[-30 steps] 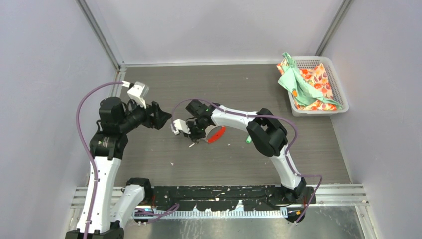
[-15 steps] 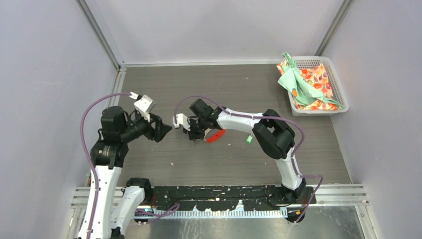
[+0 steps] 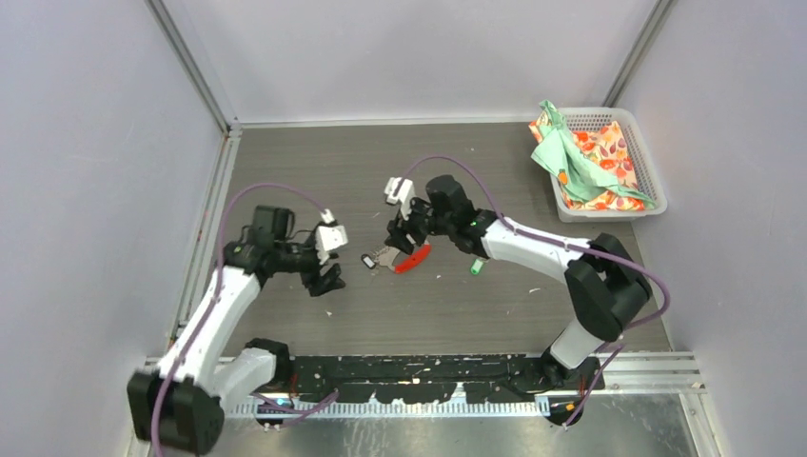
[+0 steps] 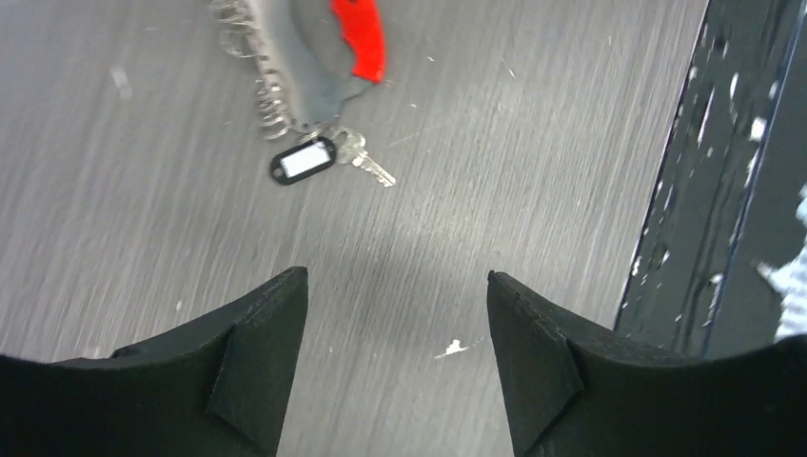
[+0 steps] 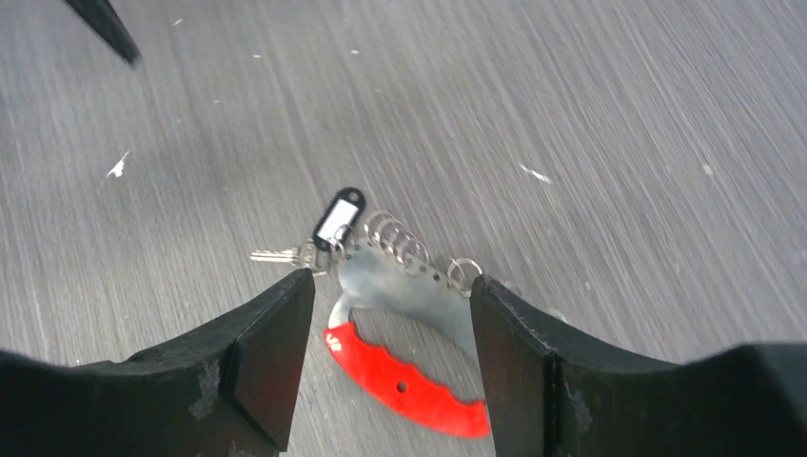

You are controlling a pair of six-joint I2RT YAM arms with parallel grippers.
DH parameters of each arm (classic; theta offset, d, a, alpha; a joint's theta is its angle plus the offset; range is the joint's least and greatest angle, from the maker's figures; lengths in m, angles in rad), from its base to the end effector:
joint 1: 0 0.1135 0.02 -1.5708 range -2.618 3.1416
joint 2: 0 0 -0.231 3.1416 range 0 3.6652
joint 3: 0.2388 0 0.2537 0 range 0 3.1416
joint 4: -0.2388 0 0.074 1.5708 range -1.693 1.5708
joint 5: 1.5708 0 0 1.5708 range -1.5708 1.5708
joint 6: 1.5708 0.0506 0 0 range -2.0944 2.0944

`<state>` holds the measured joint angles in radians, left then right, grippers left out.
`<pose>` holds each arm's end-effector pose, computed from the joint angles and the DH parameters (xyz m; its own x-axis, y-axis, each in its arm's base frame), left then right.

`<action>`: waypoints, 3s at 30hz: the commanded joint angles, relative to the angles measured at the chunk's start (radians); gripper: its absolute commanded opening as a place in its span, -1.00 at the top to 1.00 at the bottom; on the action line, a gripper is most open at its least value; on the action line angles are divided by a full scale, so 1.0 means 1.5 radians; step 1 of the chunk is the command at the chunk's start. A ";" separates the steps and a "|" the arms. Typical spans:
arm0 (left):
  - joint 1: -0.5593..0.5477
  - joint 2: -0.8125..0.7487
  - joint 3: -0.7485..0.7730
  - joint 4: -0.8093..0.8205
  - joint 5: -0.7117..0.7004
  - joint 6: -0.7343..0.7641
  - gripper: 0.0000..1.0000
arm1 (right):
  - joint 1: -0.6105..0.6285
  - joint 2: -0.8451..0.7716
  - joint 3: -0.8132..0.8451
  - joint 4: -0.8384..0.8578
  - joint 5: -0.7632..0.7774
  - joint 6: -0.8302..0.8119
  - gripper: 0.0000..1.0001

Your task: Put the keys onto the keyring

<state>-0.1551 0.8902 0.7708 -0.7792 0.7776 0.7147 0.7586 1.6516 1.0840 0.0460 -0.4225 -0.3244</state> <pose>0.1872 -0.0652 0.2371 -0.2288 0.5085 -0.8301 0.9158 0.4016 -0.0065 0.2637 0.2785 0.2020 -0.0606 -0.4579 -0.8869 -0.9545 0.2864 -0.0827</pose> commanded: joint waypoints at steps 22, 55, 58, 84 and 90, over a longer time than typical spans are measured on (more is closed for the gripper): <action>-0.221 0.474 0.187 0.096 -0.149 0.279 -0.04 | -0.032 -0.167 -0.243 0.206 0.200 0.231 -0.33; -0.237 0.502 0.110 0.223 -0.207 0.468 0.25 | -0.126 -0.279 -0.329 0.303 0.179 0.392 -0.12; -0.237 0.502 0.105 0.224 -0.208 0.468 0.32 | -0.129 -0.279 -0.330 0.306 0.179 0.394 -0.10; -0.242 0.476 0.066 0.282 -0.208 0.445 0.99 | -0.142 -0.261 -0.317 0.306 0.146 0.418 0.04; -0.242 0.441 0.171 0.171 -0.161 0.276 0.99 | -0.143 -0.260 -0.313 0.315 0.112 0.417 0.05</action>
<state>-0.5133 1.5951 0.8986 -0.4046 0.4610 1.3064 0.5476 1.2575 0.5907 0.4564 -0.2043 0.2928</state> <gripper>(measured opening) 0.011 0.478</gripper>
